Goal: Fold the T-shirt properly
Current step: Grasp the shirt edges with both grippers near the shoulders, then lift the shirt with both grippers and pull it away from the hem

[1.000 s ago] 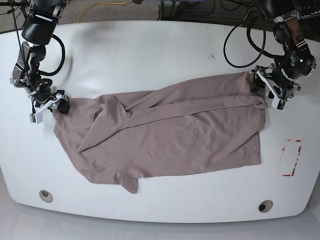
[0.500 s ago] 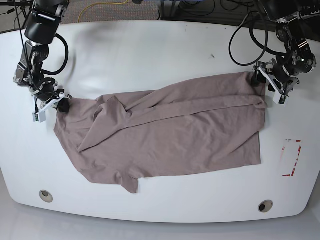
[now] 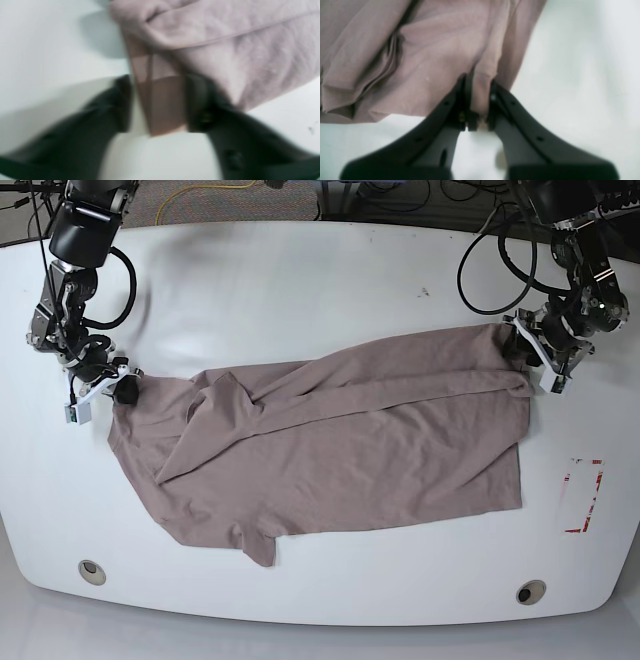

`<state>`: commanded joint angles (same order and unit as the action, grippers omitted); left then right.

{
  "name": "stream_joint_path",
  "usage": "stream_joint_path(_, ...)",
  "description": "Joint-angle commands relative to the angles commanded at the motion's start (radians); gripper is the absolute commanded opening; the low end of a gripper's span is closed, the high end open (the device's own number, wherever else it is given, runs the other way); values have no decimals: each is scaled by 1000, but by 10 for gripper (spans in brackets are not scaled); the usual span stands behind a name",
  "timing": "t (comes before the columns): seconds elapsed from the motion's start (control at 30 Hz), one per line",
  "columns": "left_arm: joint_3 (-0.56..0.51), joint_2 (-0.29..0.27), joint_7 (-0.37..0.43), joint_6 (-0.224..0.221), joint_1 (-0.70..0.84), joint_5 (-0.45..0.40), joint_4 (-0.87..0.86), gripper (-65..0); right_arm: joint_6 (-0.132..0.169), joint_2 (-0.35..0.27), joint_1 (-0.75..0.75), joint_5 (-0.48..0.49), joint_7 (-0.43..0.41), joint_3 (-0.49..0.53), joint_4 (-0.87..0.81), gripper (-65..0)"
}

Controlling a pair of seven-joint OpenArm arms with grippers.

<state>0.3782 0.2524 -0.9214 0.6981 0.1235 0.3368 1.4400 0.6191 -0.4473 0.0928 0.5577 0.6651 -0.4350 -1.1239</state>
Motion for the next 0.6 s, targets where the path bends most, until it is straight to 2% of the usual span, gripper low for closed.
stream_joint_path(0.07, -17, 2, 0, 0, -2, 0, -26, -650, 0, -2, -2, 0, 0, 0, 0, -645)
stream_joint_path(0.37, -15, 3, 0, 0, 9, 2, -9, -650, 0, -5, -54, 0, 8, 0, -52, -650)
stream_joint_path(0.6, -15, 77, -3, 0, 89, 2, 127, -650, 0, -5, -133, 0, 87, -6, -184, -650)
